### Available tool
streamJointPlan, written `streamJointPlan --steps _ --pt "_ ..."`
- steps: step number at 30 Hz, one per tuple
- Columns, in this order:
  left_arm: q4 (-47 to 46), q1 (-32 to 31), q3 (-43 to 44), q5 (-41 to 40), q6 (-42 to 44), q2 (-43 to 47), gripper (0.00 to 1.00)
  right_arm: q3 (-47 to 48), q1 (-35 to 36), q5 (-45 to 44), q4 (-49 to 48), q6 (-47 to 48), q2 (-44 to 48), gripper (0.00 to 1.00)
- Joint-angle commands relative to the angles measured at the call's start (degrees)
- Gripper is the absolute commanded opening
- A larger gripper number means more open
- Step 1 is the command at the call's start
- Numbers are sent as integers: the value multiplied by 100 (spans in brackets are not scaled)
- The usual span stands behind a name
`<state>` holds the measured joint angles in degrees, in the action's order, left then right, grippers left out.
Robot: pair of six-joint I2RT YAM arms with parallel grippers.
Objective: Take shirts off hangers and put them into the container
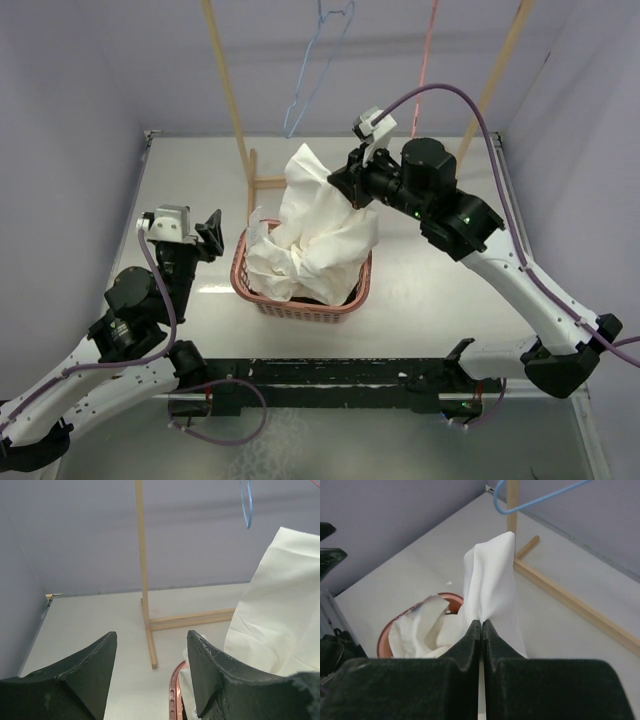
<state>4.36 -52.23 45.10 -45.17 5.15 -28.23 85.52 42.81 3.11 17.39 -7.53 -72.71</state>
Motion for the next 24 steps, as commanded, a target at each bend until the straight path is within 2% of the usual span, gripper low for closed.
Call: streamJointPlan --steps 1,8,17,21,24 --pt "-136 20 43 43 10 29 62 687 267 512 -75 81 55 0" --pt "-130 20 46 39 8 12 62 632 1134 486 535 -8 166 0" --pt "-132 23 51 47 11 5 62 -1104 1419 398 538 -424 288 0" --pt "-117 20 60 51 17 -26 62 -1849 1422 216 52 -539 -78 0" --pt "-116 22 59 37 21 -38 62 -1969 1423 363 -215 -580 -702 0"
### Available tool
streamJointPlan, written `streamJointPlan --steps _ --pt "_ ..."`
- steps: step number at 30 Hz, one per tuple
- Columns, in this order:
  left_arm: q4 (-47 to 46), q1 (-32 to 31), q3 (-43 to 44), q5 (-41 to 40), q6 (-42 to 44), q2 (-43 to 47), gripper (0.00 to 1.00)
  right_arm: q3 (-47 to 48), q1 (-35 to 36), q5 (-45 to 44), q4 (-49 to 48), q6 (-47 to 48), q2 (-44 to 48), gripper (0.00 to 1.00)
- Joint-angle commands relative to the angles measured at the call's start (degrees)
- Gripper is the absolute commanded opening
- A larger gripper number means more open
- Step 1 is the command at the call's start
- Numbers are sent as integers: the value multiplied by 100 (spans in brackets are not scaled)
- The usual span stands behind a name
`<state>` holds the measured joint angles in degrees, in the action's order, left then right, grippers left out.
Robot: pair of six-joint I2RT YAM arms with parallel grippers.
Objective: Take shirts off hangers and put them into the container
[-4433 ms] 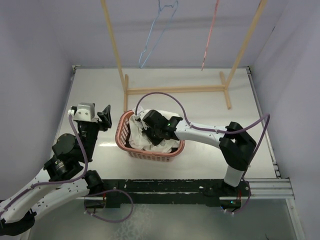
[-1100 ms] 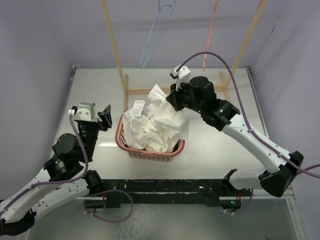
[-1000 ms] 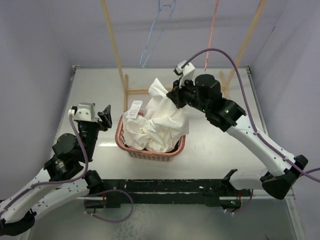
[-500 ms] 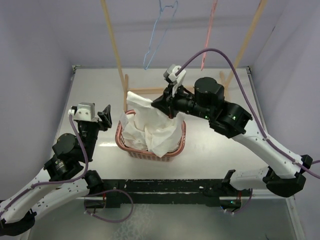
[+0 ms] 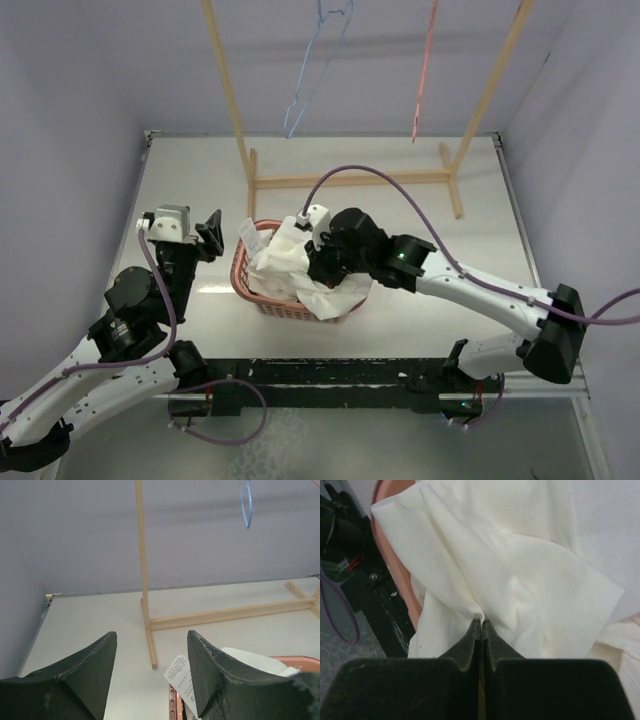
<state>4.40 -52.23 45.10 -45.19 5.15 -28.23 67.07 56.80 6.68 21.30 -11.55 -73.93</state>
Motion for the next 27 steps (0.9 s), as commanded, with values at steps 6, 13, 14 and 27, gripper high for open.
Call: streamJointPlan --steps 6,13,14,27 --pt "-131 20 51 5 45 -45 62 -210 25 424 -1298 -418 -1815 0" --pt "-136 20 44 9 74 -67 62 -388 24 143 -1623 -760 -2762 0" --pt "-141 24 51 10 74 -69 62 -409 24 96 -1658 -815 -2892 0" --pt "-128 22 55 105 58 -142 64 -224 30 -184 -1125 -678 -1993 44"
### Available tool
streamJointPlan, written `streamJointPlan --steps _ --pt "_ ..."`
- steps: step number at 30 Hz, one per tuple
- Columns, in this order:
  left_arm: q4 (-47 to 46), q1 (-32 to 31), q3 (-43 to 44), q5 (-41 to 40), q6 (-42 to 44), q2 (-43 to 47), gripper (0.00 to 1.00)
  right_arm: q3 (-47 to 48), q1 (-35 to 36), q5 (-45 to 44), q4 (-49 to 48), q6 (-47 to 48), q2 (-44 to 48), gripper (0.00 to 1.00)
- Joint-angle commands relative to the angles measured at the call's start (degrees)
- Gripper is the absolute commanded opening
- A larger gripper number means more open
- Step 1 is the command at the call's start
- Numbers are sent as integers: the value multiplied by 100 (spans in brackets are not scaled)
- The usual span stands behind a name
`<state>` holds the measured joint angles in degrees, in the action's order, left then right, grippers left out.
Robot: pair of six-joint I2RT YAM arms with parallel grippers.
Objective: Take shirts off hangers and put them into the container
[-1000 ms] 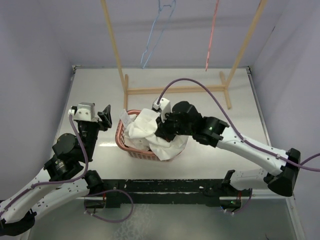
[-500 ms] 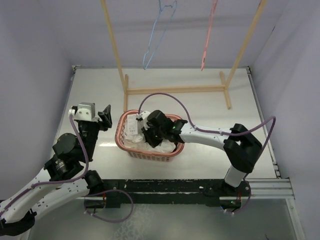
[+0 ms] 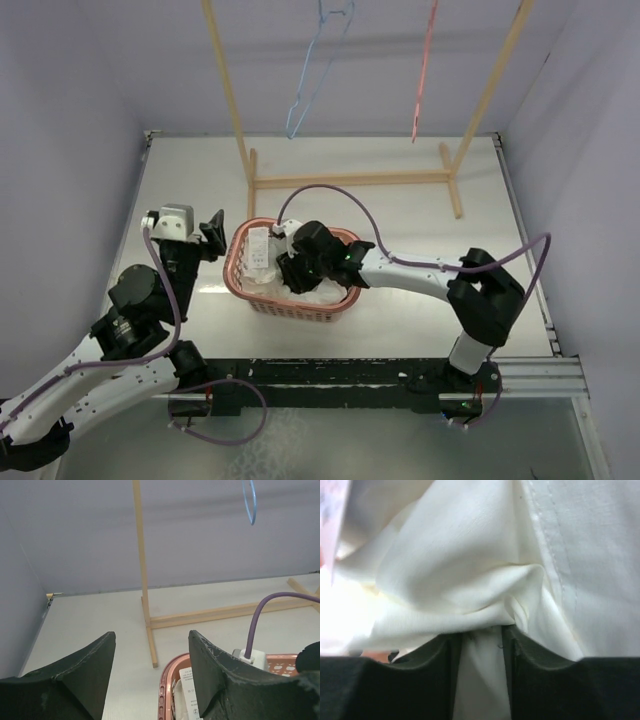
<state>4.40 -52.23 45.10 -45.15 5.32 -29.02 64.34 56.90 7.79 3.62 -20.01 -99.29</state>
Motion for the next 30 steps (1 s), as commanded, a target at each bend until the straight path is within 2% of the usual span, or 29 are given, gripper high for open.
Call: streamJointPlan --steps 1,3,5,12,16,19,23,25,26,30 --pt "-121 22 65 116 37 -81 64 123 21 -296 721 206 713 48" --pt "-100 20 84 141 29 -123 65 239 17 -397 898 244 1069 56" --pt "-77 20 93 182 19 -168 66 331 22 -527 902 279 1453 59" --pt "-35 20 129 436 -7 -262 67 478 16 -1418 1172 376 3179 64" --pt "-16 25 150 693 -38 -292 67 236 12 -2373 1495 427 4324 68" --pt "87 25 218 991 -130 -400 70 -113 9 -3420 1797 599 5115 75" --pt "380 110 440 1146 -230 -791 77 -399 -71 -4386 2655 652 5535 84" --pt "680 412 664 1125 -471 -1100 79 -489 -303 -4524 3054 476 5514 86" --pt "829 722 776 1332 -694 -1238 80 -549 -540 -4301 3149 436 5503 86" --pt "1148 2623 1078 3257 -1641 -1791 79 -825 -1892 -3198 3026 505 5534 87"
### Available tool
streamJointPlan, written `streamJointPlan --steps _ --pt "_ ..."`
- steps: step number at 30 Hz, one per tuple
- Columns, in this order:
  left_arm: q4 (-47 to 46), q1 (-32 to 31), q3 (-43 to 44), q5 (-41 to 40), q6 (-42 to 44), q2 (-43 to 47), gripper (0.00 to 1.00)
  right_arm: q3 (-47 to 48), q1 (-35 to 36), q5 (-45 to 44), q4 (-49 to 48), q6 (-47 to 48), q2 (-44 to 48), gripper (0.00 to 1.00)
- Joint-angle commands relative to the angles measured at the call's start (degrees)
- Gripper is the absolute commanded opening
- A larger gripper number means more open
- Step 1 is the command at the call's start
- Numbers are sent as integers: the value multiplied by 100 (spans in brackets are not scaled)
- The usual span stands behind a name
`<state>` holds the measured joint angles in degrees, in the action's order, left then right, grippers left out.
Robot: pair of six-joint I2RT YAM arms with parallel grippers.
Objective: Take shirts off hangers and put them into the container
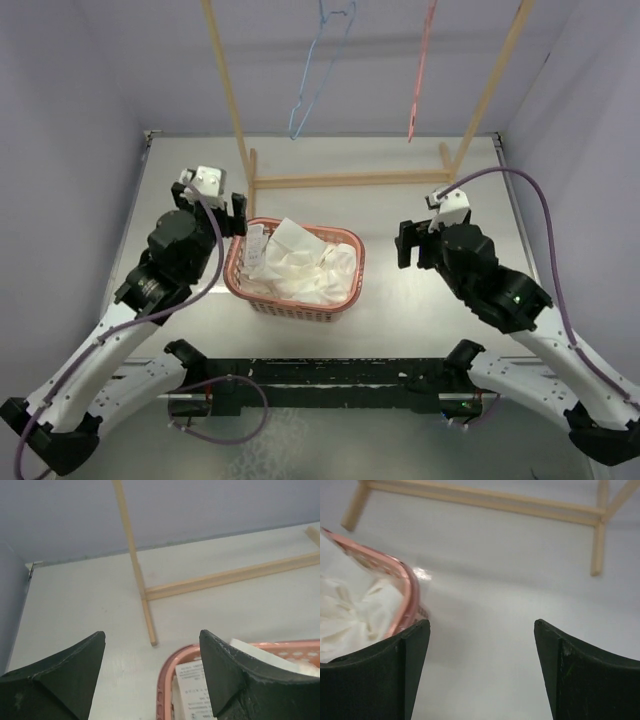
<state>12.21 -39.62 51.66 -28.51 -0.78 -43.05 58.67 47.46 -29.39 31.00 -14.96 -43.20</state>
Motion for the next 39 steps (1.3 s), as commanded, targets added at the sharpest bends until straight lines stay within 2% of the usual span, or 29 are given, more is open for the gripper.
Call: streamJointPlan --steps 1,4,7,10,12,14,19,22,24,28,34,37,39 --pt "499 1744 582 1896 -1205 -553 79 -292 -1241 707 225 9 -96 87" --pt "893 2810 917 2479 -1740 -961 78 -180 -2086 1316 202 -43 -386 87" --pt "1105 4051 996 3202 -2236 -1052 78 -272 -3231 2534 -93 -249 -679 87" --pt "1156 4679 749 3278 -2531 -840 79 -728 -4438 3614 -752 -590 -831 87" --pt "1195 4786 487 3258 -2610 -627 79 -953 -4704 3749 -966 -795 -913 86" --pt "1314 4788 196 3138 -2629 -358 80 -1123 -4731 3511 -1092 -910 -874 86" --pt "1448 4788 -687 3027 -2663 764 82 -1730 -4728 3255 -1668 -1127 52 88" --pt "1658 4788 -882 3173 -2643 1210 82 -1771 -4720 3191 -1568 -1110 312 94" --pt "1821 4790 -826 3375 -2496 1234 84 -1696 -4721 3232 -1371 -1114 250 95" --pt "2137 4770 -630 3273 -2499 857 84 -1567 -4720 3191 -994 -1104 -79 95" --pt "2444 4742 -420 3209 -2672 267 82 -1764 -4720 2622 -886 -1583 -36 96" --pt "2500 4735 -400 3087 -2688 401 82 -1933 -4720 2483 -929 -1702 174 87" --pt "2464 4720 -442 3029 -2697 588 82 -2067 -4720 2487 -1076 -1700 359 85"
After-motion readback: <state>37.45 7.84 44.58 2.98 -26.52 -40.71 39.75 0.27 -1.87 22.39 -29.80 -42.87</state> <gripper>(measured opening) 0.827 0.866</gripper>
